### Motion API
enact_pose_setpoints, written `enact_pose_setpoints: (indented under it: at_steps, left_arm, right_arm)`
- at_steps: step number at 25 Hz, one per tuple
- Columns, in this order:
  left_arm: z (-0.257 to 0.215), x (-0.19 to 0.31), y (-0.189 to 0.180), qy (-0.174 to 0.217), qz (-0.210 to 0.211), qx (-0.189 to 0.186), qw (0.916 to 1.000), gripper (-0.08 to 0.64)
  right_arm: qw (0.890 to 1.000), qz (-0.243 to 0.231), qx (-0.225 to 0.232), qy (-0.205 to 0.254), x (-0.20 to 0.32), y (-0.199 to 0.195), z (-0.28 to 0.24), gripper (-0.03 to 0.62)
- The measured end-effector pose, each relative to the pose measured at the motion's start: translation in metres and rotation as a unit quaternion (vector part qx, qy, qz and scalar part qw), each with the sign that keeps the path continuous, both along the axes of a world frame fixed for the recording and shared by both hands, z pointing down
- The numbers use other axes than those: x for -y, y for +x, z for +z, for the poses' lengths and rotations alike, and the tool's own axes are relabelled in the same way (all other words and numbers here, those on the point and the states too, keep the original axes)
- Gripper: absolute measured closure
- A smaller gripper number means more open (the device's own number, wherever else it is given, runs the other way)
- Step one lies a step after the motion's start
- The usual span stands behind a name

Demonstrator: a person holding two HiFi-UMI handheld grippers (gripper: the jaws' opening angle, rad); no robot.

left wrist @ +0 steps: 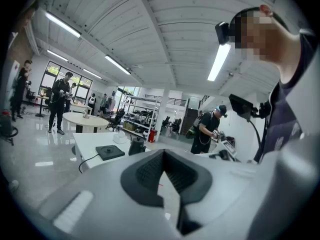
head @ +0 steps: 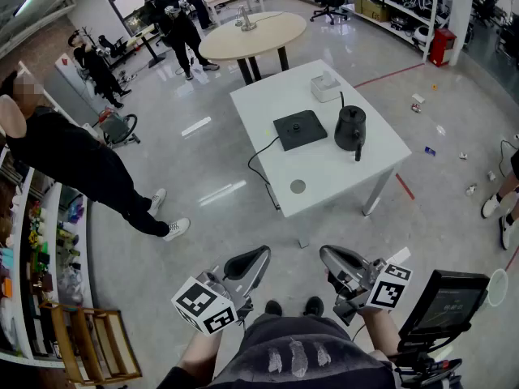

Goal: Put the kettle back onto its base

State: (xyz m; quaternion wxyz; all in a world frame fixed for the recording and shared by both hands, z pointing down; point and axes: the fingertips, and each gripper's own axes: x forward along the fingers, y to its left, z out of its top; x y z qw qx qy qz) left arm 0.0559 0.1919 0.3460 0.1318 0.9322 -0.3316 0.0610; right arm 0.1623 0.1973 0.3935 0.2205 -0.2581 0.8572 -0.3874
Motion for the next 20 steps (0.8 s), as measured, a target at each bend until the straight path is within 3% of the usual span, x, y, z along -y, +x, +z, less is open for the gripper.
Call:
enact_pose_setpoints:
  at_steps: [9, 14, 20]
  left_arm:
    - [0.017, 0.039, 0.017, -0.003, 0.003, -0.004, 1.0, 0.558]
    - [0.013, 0.069, -0.001, -0.004, -0.006, -0.02, 0.9998, 0.558]
    - [0.012, 0.12, -0.025, -0.016, 0.007, -0.059, 0.9981, 0.558]
  right_arm:
    - [0.999, 0.031, -0.028, -0.009, 0.023, 0.021, 0.015, 0.592]
    - [0.999, 0.051, -0.001, -0.009, 0.044, 0.019, 0.0, 0.594]
    - [0.988, 0.075, -0.134, 0.004, 0.08, -0.009, 0.002, 0.592]
